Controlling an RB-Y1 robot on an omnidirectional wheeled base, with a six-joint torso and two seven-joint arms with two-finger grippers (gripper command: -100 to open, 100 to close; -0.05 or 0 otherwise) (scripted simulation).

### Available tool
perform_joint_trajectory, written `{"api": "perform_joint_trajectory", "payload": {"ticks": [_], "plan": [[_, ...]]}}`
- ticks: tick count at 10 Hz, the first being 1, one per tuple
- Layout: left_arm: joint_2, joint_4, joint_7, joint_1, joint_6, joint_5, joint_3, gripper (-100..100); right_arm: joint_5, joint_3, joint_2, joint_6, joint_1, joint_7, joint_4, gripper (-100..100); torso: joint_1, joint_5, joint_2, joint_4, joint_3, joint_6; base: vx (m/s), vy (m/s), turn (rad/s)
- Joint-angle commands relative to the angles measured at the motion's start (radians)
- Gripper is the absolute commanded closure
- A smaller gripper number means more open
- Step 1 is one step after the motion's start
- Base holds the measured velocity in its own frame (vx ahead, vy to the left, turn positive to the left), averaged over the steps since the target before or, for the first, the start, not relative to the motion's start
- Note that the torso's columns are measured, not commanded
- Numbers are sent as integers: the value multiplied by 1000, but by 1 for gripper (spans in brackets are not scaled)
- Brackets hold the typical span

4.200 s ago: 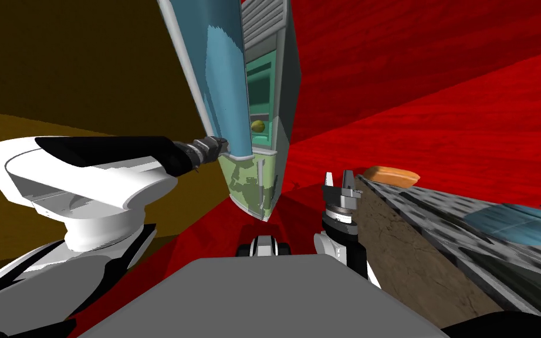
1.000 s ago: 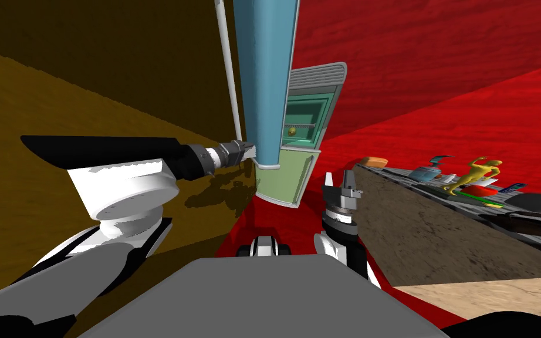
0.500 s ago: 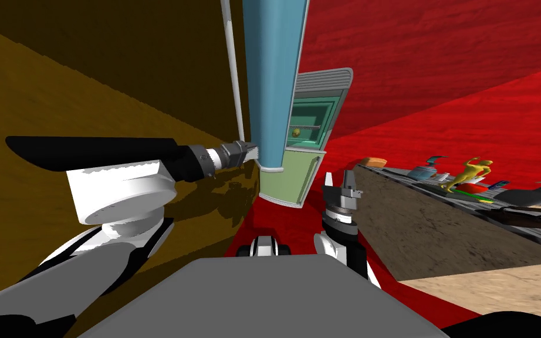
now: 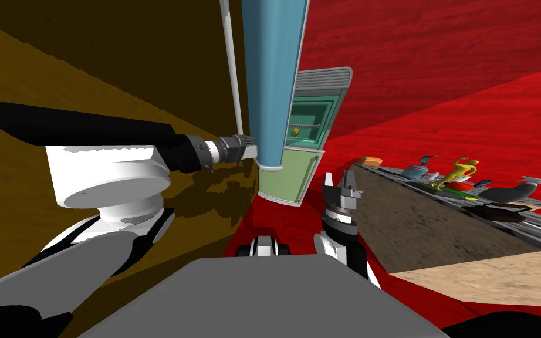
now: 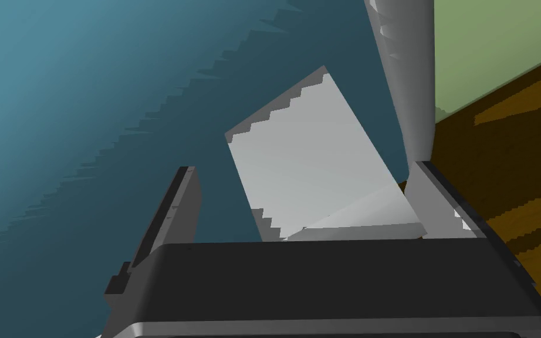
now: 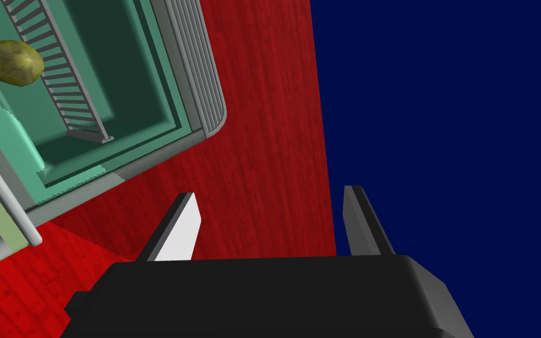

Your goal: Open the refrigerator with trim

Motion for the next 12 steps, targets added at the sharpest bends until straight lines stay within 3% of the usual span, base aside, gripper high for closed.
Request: {"api": "perform_joint_trajectory", "payload": {"ticks": [1, 4, 12], "plan": [[9, 25, 8, -39, 1, 5, 25, -100, 0, 0, 0, 0, 0, 0, 0, 0, -1, -1, -1, 2, -3, 0, -17, 1, -27], [23, 49, 17, -81, 22, 27, 39, -100, 0, 0, 0, 0, 0, 0, 0, 0, 0, -2, 1, 6, -4, -1, -7, 0, -11], [23, 49, 17, -81, 22, 27, 39, -100, 0, 0, 0, 0, 0, 0, 0, 0, -1, -1, 0, 9, -5, 1, -2, 1, -1]]}}
